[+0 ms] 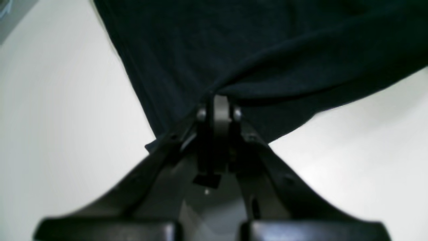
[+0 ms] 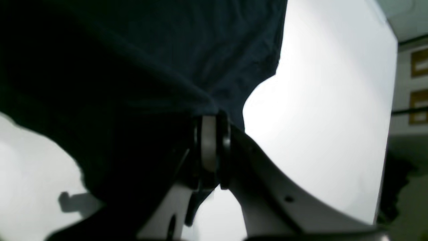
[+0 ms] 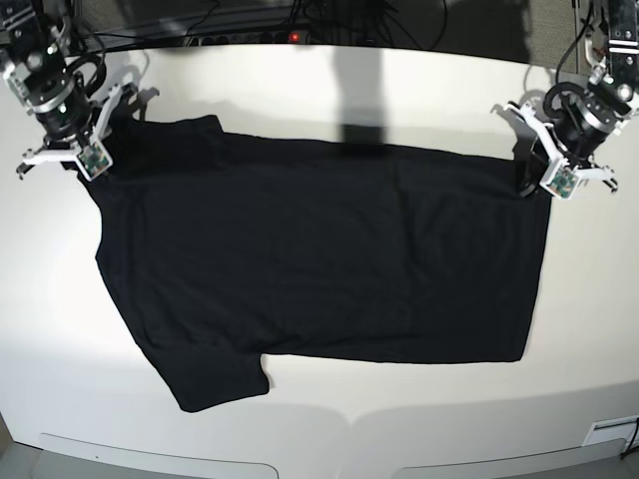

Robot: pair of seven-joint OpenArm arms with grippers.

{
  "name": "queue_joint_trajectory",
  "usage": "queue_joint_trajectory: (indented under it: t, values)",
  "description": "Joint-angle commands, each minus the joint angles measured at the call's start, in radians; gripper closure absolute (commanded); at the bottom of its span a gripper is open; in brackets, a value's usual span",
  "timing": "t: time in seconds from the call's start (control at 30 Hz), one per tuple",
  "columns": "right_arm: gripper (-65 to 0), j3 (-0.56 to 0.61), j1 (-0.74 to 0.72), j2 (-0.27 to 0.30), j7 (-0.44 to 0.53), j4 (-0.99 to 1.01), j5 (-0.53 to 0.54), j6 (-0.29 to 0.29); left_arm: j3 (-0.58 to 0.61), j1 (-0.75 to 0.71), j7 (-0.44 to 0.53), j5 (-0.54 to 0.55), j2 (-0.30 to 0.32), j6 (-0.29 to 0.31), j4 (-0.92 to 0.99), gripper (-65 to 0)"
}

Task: Fold the T-shirt properly
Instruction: 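Lift the shoulder corners and pull them toward the robot base, then regrasp the shirt edge with both grippers and drag it back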

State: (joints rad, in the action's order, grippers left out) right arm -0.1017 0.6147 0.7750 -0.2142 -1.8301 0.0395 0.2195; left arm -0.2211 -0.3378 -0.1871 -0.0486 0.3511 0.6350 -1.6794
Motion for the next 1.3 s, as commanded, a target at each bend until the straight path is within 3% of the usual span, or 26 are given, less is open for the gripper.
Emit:
queue_joint_trajectory:
  t: [0.0, 0.2, 0.5, 0.7, 0.9, 1.13, 1.27]
  values:
    - [0.0, -0.009, -0.021, 0.014, 0.027, 0.004, -0.001, -0.009, -0.006, 0.018, 0.024, 0.013, 0.010, -0.007, -0.014, 0.0]
    - [0.0, -0.005, -0.112, 0.014, 0.043, 0.086, 0.024, 0.051, -0.006, 0.072, 0.032, 0.011, -0.029, -0.006, 0.033, 0.0]
    - [0.0, 0.066, -0.213, 0.014, 0.043, 0.185, 0.043, 0.051, -0.005, 0.217, 0.032, 0.013, -0.041, -0.006, 0.277, 0.0]
    - [0.0, 0.154, -0.302, 0.011, 0.043, 0.274, 0.043, 0.051, -0.005, 0.261, 0.034, 0.011, -0.041, -0.006, 0.324, 0.0]
    - [0.0, 0.222, -0.386, -0.003, 0.043, 0.338, 0.038, 0.051, -0.005, 0.267, 0.108, 0.011, -0.041, -0.006, 0.383, 0.0]
    - [-0.4, 0.234, -0.425, -0.002, 0.042, 0.388, 0.013, 0.051, -0.005, 0.280, 0.113, 0.015, -0.039, -0.007, 0.401, 0.0]
    - [-23.5, 0.233, -0.438, -0.002, 0.042, 0.388, 0.013, 0.048, -0.005, 0.291, 0.097, 0.020, -0.035, -0.027, 0.399, -19.8]
